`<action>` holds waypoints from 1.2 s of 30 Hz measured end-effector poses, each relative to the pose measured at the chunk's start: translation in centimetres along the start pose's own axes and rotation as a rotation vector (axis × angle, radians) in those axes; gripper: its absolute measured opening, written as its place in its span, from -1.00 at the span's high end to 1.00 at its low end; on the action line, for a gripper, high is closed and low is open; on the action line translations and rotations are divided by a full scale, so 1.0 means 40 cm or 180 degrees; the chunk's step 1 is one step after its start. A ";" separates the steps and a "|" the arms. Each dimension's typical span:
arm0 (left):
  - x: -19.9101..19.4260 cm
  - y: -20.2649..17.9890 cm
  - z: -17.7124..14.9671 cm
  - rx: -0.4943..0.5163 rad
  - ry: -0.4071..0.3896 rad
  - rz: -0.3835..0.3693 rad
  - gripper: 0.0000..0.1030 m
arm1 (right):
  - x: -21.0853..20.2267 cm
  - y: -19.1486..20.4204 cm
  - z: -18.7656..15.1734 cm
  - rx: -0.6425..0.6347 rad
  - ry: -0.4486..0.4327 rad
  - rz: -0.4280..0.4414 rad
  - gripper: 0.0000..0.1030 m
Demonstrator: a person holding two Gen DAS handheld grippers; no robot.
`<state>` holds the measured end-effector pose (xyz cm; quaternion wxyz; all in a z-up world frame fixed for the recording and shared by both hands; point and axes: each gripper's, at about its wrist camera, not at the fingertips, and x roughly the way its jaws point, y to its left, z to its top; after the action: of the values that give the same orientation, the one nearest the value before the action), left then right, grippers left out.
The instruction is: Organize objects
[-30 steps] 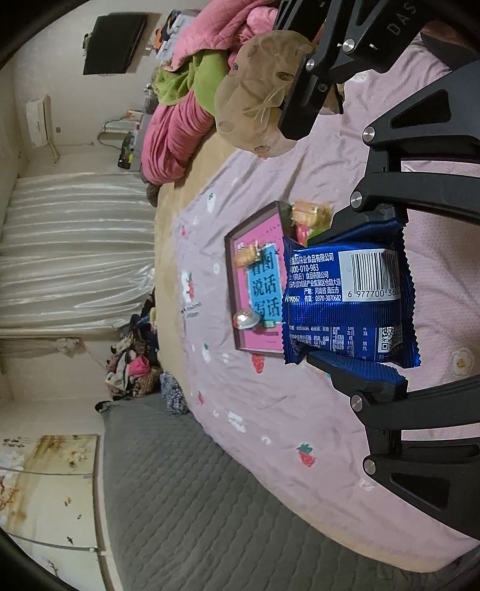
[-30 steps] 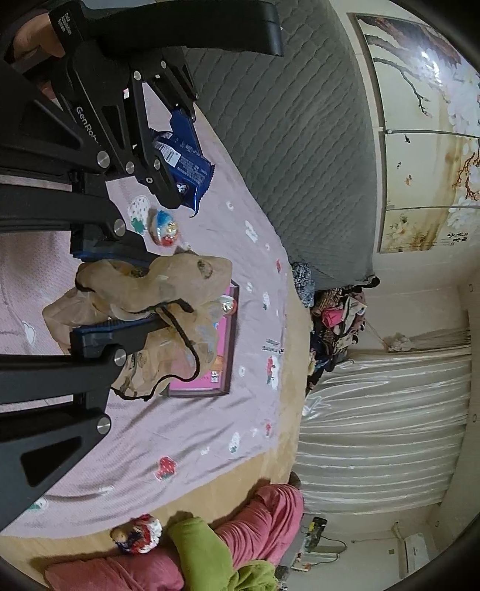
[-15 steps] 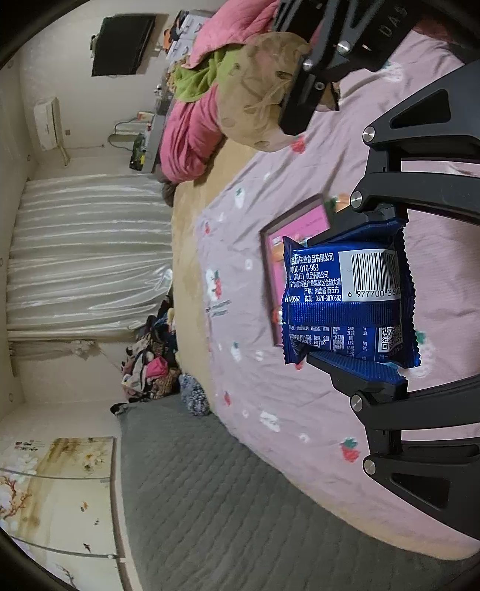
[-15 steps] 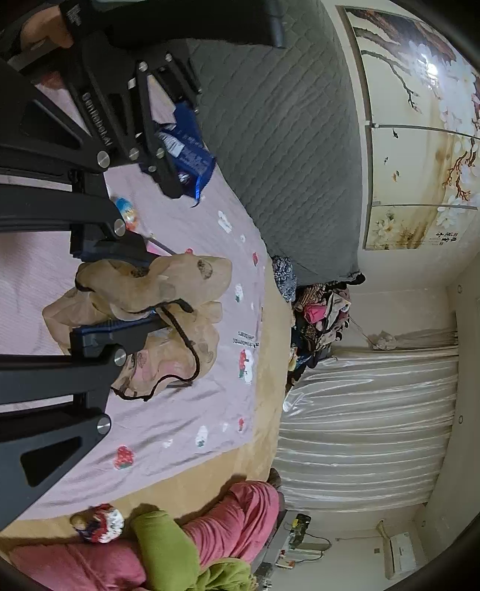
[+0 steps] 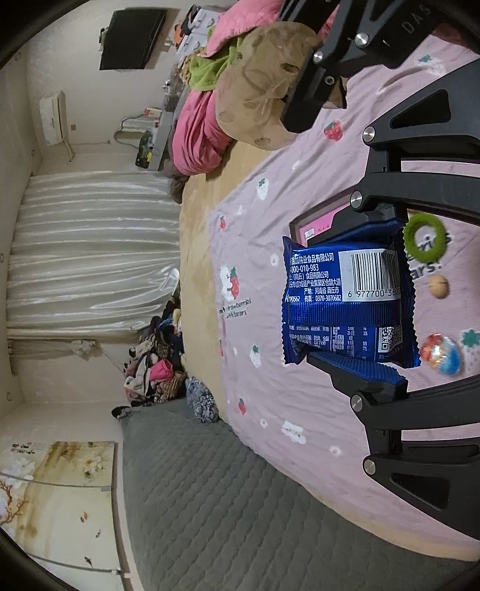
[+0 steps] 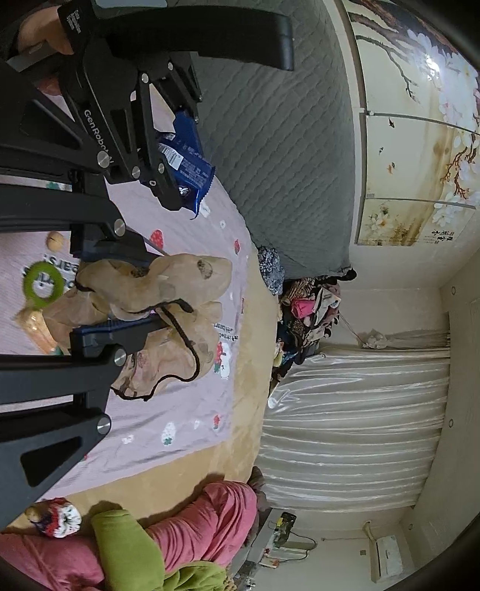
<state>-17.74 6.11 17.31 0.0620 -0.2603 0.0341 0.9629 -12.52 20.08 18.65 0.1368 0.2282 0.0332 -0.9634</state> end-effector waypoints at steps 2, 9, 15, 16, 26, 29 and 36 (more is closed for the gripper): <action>0.038 0.009 0.016 0.0012 0.0007 0.0035 -0.07 | 0.026 -0.011 0.012 -0.0007 -0.0018 -0.0032 0.53; 0.144 0.048 0.039 -0.0131 -0.0013 0.0033 -0.07 | 0.125 -0.046 0.032 0.0068 -0.0080 0.0003 0.52; 0.228 0.063 0.015 -0.0189 -0.0064 -0.0002 -0.07 | 0.229 -0.056 -0.017 0.0125 -0.0009 0.0022 0.51; 0.248 0.063 0.005 -0.0168 -0.0050 0.0001 -0.07 | 0.250 -0.057 -0.032 0.0120 0.0034 0.0014 0.51; 0.476 0.084 -0.137 -0.0336 0.0255 0.0050 -0.07 | 0.449 -0.097 -0.157 0.0238 0.0400 -0.0078 0.51; 0.554 0.090 -0.188 -0.0401 0.0377 0.0010 -0.07 | 0.483 -0.115 -0.202 0.0201 0.0464 -0.0171 0.51; 0.648 0.078 -0.260 -0.0335 0.0580 -0.0057 -0.07 | 0.555 -0.151 -0.278 0.0207 0.0643 -0.0207 0.51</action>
<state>-35.21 4.64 -4.67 0.0534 -0.3500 -0.0133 0.9351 -28.46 21.75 -1.22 0.0939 0.3272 0.0229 -0.9400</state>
